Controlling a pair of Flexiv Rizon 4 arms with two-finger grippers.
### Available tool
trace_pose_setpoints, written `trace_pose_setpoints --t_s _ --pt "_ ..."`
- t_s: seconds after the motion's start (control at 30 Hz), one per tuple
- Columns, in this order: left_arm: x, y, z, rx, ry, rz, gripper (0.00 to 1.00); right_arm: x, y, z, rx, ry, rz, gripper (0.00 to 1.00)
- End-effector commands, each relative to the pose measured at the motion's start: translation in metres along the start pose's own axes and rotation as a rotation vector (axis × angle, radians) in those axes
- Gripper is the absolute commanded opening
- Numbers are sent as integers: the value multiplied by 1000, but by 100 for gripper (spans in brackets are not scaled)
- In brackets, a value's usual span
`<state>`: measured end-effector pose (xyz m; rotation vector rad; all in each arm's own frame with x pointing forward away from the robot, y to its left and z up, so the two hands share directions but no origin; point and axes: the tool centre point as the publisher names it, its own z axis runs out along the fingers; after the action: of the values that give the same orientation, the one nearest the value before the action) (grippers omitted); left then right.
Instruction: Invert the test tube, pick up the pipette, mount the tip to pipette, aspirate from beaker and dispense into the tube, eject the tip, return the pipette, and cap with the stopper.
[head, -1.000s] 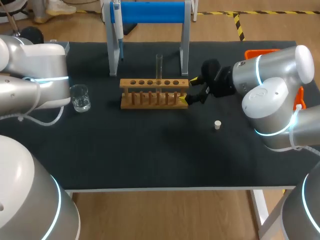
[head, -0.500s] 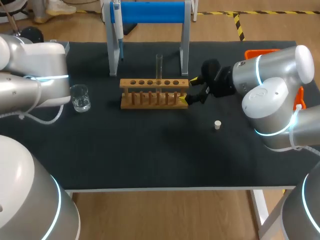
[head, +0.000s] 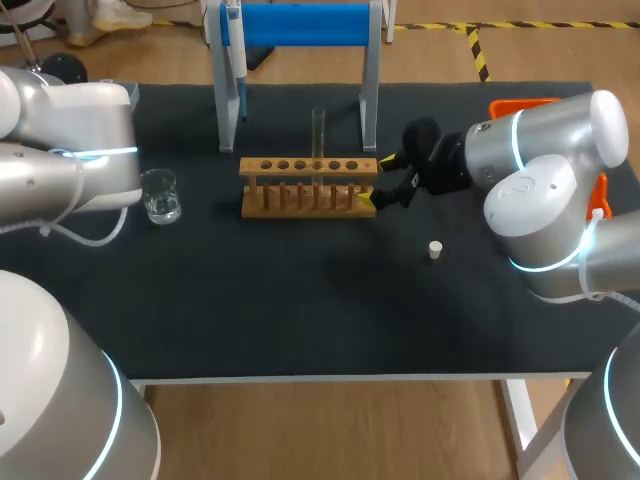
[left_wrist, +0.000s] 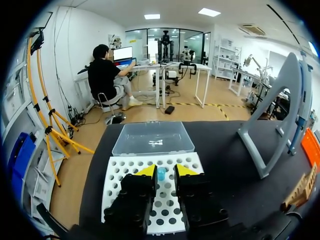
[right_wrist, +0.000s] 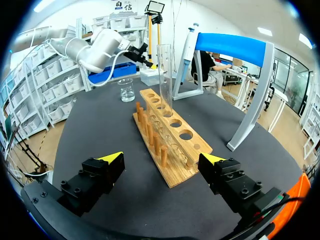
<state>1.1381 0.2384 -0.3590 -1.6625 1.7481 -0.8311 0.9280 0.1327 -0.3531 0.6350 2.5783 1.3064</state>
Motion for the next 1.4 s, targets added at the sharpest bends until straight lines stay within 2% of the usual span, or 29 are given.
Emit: trace_pose_setpoints --t_s 0.03,0.33,0.67,0.8,1.03,1.1,1.13,1.4 --pt "-2 -2 3 -11 5 1 20 0 -1 -1 -2 2 -1 100" --pt "-2 -1 5 -16 7 -2 12 0 -1 -1 -2 2 -1 100" --pt "-2 1 6 -27 5 -1 19 0 -1 -1 -2 2 -1 100" --pt "-2 2 6 -32 5 2 19 0 -1 -1 -2 2 -1 100" --pt "-2 2 7 -35 5 5 13 0 -1 -1 -2 2 -1 100" --pt "-2 2 7 -36 6 6 2 0 -1 -1 -2 2 -1 100" --pt "-2 2 7 -36 6 6 0 0 -1 -1 -2 2 -1 100" --pt "-2 2 7 -35 4 2 0 0 -1 -1 -2 2 -1 100"
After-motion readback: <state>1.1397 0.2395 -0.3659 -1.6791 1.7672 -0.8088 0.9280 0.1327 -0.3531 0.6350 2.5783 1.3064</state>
